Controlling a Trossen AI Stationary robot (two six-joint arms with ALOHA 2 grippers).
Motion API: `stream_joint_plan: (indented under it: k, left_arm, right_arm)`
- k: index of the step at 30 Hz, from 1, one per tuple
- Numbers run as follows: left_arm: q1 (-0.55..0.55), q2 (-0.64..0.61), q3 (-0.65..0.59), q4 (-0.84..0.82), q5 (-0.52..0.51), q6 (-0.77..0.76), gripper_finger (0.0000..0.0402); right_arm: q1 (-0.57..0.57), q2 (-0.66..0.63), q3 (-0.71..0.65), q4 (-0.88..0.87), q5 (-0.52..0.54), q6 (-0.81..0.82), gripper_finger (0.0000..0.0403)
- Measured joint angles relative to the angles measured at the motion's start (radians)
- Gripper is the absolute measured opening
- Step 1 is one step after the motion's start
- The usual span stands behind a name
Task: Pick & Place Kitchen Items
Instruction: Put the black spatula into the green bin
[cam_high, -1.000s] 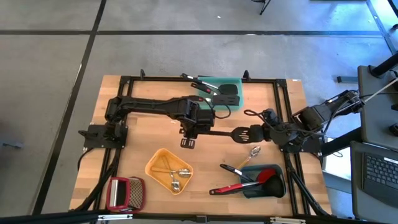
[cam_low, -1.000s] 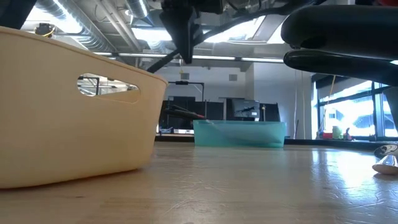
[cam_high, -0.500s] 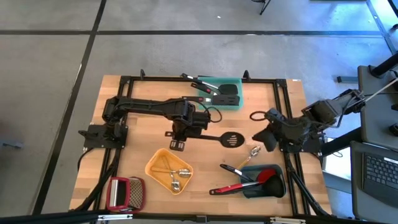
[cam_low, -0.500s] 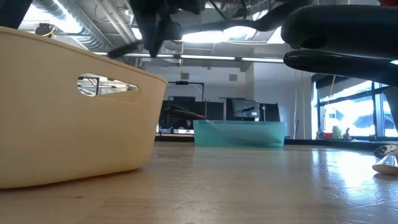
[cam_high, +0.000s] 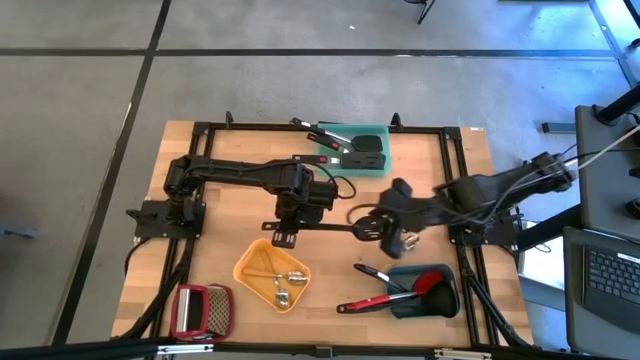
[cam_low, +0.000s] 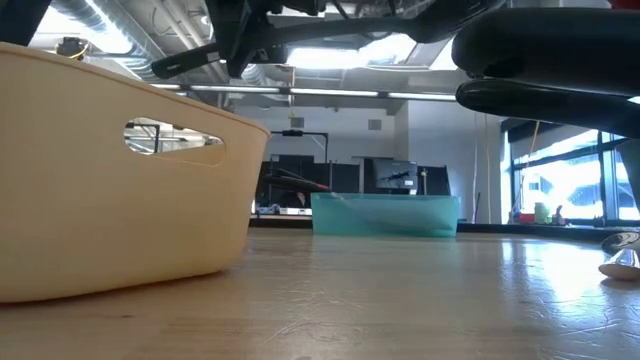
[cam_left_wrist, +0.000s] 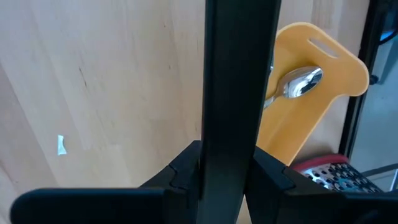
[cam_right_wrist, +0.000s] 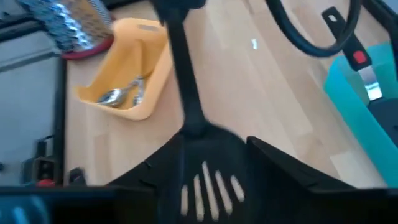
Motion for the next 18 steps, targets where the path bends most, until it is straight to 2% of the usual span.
stream_joint_plan:
  k: [8, 18]
  left_arm:
    - [0.000, 0.000, 0.001, 0.021, 0.003, -0.002, 0.0083]
    - [0.006, 0.000, 0.001, 0.049, 0.005, -0.014, 0.0083]
  right_arm:
    - [-0.110, 0.165, 0.134, 0.024, -0.136, -0.168, 0.0227]
    - [-0.175, 0.282, 0.195, 0.018, -0.330, -0.309, 0.0236]
